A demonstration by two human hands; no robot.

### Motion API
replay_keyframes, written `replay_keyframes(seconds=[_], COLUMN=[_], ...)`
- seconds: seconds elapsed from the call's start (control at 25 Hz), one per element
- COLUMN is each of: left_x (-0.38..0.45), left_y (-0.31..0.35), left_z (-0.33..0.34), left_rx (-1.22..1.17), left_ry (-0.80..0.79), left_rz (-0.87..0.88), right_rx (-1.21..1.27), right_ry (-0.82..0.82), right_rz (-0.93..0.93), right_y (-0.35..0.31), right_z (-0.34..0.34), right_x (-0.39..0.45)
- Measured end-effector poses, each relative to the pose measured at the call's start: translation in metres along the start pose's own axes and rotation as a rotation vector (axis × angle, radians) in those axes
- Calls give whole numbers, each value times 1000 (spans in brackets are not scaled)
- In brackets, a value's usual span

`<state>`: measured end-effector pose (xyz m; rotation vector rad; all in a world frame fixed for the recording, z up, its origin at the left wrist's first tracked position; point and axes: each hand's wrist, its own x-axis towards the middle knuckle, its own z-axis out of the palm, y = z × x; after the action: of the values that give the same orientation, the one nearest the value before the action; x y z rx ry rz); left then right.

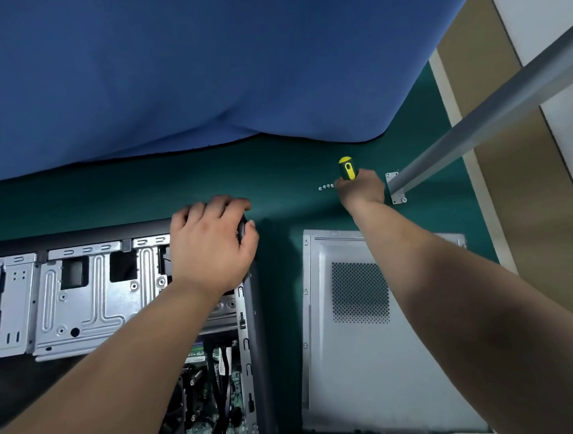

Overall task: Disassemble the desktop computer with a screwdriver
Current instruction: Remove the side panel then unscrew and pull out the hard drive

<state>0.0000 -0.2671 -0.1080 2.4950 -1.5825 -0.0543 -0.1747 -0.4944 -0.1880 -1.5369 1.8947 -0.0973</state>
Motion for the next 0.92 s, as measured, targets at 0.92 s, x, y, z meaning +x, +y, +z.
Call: replay_keyframes(seconds=[0.92], left_x=[-126], left_y=[-121], left_z=[-53], left_rx=[-183], left_ry=[-257], left_rz=[-2], right_rx=[497], right_ry=[-481], right_rz=[-157], right_y=[120], right_z=[-36], right_x=[-258])
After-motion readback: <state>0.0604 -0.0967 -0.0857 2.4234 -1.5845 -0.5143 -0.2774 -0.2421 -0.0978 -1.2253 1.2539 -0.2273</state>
